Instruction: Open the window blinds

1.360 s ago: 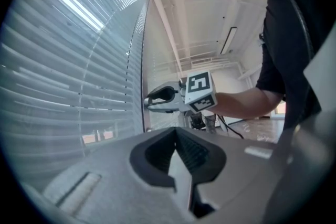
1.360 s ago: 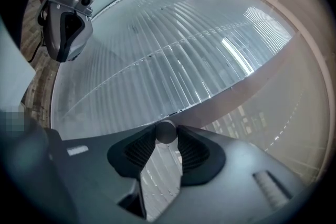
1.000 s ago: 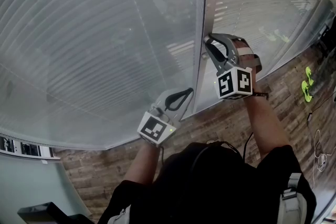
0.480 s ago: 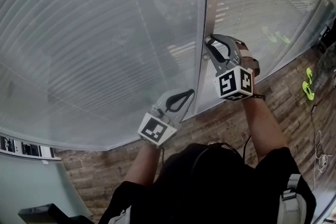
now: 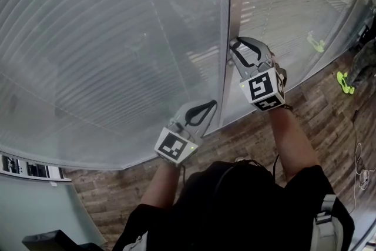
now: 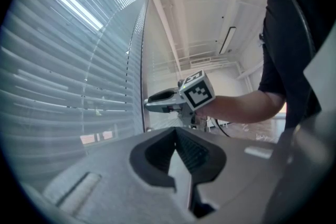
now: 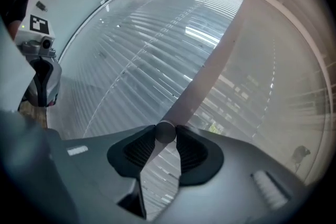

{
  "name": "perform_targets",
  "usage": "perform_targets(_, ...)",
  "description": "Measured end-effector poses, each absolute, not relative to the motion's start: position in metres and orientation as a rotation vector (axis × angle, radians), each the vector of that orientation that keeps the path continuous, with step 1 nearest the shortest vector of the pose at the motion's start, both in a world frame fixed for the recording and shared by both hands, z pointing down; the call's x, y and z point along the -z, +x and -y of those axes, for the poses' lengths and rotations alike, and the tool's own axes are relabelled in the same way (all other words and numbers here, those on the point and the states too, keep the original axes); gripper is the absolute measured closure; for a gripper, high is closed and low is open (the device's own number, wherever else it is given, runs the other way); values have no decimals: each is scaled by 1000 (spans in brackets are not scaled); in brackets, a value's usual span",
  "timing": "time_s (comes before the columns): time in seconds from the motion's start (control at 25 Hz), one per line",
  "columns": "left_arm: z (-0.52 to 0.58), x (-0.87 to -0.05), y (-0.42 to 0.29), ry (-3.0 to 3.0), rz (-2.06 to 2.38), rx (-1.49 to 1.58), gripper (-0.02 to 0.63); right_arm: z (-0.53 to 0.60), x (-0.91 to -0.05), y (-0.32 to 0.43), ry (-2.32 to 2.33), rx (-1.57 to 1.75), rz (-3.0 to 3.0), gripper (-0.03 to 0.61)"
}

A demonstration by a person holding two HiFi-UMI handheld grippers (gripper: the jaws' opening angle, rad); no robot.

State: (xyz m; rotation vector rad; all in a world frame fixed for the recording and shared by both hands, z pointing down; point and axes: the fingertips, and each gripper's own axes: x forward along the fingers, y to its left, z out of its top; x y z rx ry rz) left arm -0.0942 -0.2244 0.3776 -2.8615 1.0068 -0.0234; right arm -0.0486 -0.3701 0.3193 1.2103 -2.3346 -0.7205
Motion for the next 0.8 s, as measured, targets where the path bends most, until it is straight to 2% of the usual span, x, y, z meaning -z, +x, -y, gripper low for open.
perform_targets(0.8, 222, -376, -95, -2868, -996, 21, 610, 377, -320, -38, 1431, -1, 2780, 448)
